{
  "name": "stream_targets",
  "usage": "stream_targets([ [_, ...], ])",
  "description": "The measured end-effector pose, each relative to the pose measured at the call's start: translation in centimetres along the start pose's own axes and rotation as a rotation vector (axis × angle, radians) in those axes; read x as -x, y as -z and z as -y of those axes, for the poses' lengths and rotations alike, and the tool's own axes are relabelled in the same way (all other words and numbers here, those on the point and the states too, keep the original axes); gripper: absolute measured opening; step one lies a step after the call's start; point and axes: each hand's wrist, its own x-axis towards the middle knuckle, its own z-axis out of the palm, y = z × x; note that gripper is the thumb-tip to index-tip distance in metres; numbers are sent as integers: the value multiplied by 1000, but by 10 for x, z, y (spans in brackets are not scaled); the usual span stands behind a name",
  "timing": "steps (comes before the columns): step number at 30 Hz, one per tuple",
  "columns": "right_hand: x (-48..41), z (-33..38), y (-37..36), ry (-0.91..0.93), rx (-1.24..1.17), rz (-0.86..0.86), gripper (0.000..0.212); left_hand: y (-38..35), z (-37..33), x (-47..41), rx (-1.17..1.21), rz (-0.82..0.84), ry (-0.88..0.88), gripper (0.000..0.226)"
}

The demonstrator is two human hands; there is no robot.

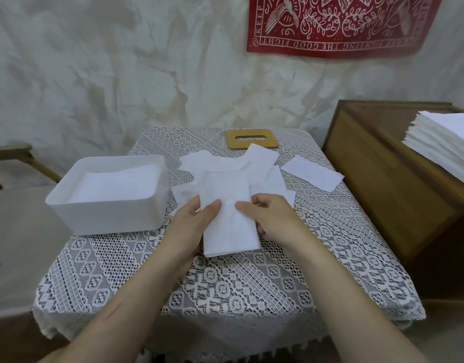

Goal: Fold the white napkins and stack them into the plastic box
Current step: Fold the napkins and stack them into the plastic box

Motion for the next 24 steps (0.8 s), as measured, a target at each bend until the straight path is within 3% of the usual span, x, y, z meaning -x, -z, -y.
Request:
stream_targets([
  [6,-7,-3,5,6,4,-47,20,1,1,-6,-49,-45,-19,28],
  [13,-31,-20,44,-41,584,-337,8,3,-3,-12,-34,-47,-1,22],
  [19,-48,-23,51,-57,767,-378,35,2,-2,-19,-67,-45,4,21],
  [24,-54,-22,47,-46,768,-397,7,3,-3,-22,-68,-39,0,21],
])
